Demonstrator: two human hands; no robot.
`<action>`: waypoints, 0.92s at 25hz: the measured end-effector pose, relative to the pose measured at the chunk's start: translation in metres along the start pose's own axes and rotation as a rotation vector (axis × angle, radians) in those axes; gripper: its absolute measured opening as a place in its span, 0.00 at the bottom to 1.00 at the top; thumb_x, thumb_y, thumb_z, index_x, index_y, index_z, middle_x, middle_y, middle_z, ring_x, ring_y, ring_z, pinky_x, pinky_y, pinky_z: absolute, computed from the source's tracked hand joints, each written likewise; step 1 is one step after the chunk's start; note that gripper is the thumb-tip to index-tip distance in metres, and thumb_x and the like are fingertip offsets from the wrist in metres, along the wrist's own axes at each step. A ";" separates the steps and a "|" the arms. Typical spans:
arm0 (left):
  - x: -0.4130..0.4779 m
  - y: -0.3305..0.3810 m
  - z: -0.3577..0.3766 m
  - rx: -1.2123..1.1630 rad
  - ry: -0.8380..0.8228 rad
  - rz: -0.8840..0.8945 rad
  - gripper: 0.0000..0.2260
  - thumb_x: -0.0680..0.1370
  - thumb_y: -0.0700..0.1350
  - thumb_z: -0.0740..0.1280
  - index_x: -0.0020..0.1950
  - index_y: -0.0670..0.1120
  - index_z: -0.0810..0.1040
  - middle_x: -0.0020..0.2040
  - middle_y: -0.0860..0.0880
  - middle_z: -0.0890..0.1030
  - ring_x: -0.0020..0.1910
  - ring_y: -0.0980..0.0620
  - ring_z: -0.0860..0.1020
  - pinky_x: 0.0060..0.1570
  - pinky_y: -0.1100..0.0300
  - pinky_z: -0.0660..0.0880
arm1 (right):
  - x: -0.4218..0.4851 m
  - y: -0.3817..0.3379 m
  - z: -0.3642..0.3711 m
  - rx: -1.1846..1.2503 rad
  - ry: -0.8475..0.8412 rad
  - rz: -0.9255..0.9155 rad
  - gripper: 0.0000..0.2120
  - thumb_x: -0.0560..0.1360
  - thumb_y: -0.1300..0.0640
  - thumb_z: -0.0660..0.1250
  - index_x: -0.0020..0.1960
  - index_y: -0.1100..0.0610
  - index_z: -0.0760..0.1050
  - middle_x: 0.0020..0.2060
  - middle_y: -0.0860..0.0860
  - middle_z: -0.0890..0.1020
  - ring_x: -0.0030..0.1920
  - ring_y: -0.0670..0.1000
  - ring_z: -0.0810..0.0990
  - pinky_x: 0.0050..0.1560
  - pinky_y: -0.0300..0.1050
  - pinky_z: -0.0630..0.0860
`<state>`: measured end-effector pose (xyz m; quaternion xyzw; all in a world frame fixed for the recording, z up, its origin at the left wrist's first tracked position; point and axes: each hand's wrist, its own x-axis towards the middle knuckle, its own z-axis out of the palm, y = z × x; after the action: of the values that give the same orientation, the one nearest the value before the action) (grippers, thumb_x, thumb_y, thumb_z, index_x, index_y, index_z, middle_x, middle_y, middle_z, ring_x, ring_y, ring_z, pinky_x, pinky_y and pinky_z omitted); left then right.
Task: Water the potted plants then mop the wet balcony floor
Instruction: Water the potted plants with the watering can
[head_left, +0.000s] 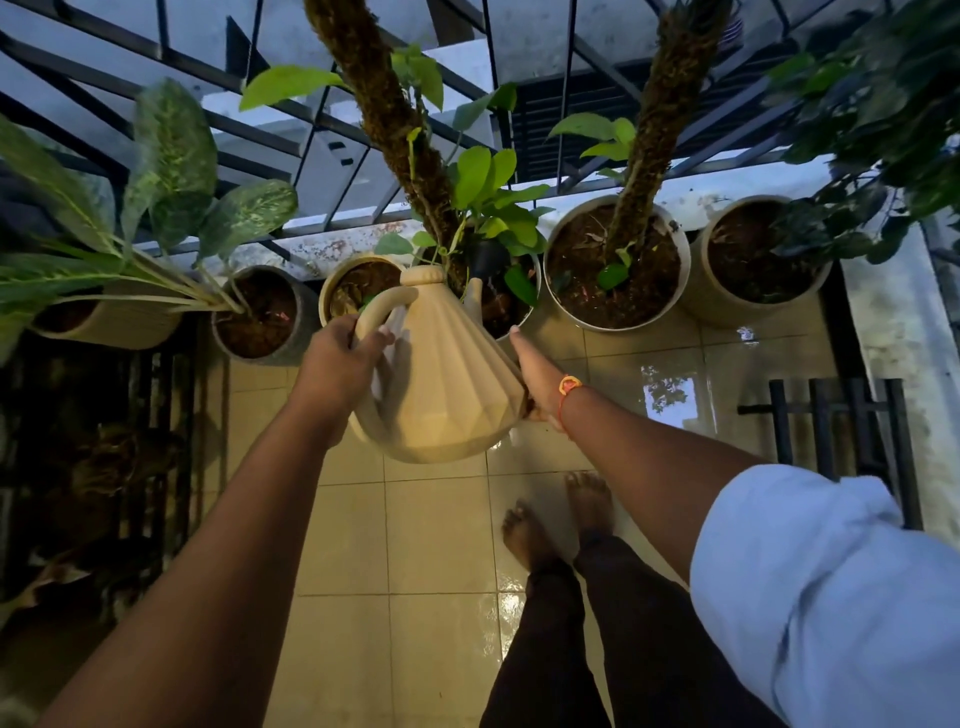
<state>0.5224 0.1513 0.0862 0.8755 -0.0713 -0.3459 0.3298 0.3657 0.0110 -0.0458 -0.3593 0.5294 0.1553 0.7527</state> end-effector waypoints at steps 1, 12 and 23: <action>0.001 0.003 -0.001 0.010 0.004 0.004 0.06 0.82 0.52 0.68 0.57 0.52 0.79 0.57 0.44 0.83 0.59 0.42 0.80 0.62 0.37 0.78 | 0.000 -0.001 0.000 0.002 -0.017 0.001 0.38 0.78 0.26 0.50 0.72 0.53 0.73 0.61 0.57 0.83 0.60 0.58 0.82 0.64 0.59 0.78; 0.008 0.008 -0.005 -0.022 0.022 0.016 0.08 0.82 0.50 0.69 0.58 0.49 0.80 0.57 0.42 0.83 0.59 0.41 0.80 0.61 0.39 0.79 | 0.006 -0.012 0.003 -0.040 -0.055 0.012 0.37 0.77 0.25 0.50 0.71 0.50 0.73 0.58 0.54 0.84 0.58 0.56 0.83 0.61 0.58 0.80; -0.022 -0.034 -0.001 -0.218 -0.068 -0.090 0.10 0.80 0.46 0.71 0.60 0.56 0.78 0.61 0.49 0.83 0.61 0.48 0.78 0.53 0.52 0.73 | 0.012 -0.013 0.006 -0.147 0.012 -0.018 0.37 0.78 0.27 0.49 0.72 0.49 0.74 0.63 0.56 0.81 0.62 0.58 0.80 0.67 0.59 0.75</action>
<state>0.5034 0.1857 0.0776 0.8245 -0.0054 -0.3956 0.4045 0.3828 0.0045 -0.0504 -0.4192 0.5178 0.1850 0.7225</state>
